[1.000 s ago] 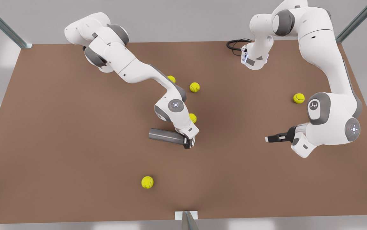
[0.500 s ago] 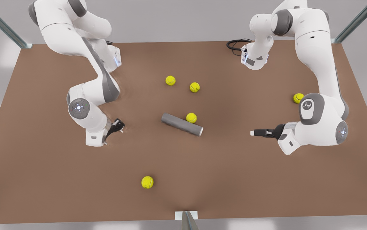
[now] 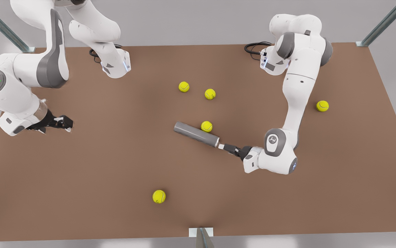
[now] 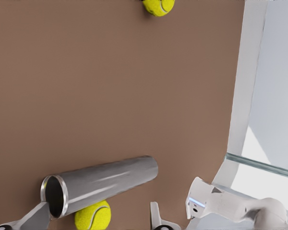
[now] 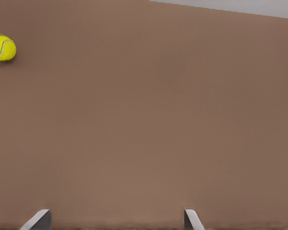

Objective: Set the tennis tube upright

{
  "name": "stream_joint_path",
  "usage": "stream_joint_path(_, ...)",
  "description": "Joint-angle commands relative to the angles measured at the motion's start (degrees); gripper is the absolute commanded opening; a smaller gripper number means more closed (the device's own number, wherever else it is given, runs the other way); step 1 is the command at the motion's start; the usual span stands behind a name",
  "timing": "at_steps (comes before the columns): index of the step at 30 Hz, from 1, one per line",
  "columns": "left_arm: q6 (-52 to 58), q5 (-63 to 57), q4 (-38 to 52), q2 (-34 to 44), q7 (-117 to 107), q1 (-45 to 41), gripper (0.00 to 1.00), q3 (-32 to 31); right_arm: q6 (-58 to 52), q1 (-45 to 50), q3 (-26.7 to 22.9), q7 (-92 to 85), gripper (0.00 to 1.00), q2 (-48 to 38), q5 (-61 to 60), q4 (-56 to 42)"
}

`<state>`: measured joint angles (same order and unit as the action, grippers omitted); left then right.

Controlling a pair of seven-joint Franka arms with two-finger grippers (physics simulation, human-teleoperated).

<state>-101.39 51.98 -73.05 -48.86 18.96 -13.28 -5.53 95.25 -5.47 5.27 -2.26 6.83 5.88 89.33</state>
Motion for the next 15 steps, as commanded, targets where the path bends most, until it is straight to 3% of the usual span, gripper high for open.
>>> stream_joint_path(1, -0.12, 2.95, 0.01, -0.19, 0.38, 0.01, 0.99, -0.01, -1.11, -0.16, 0.0, -0.2, 1.0, 0.11, 0.01, -0.38)
stream_joint_path(15, -0.04, 3.13, -4.74, -2.12, 9.08, 0.01, 0.99, -0.01, -2.7, 0.63, 0.09, 0.06, 1.0, 2.04, -0.08, -2.4)
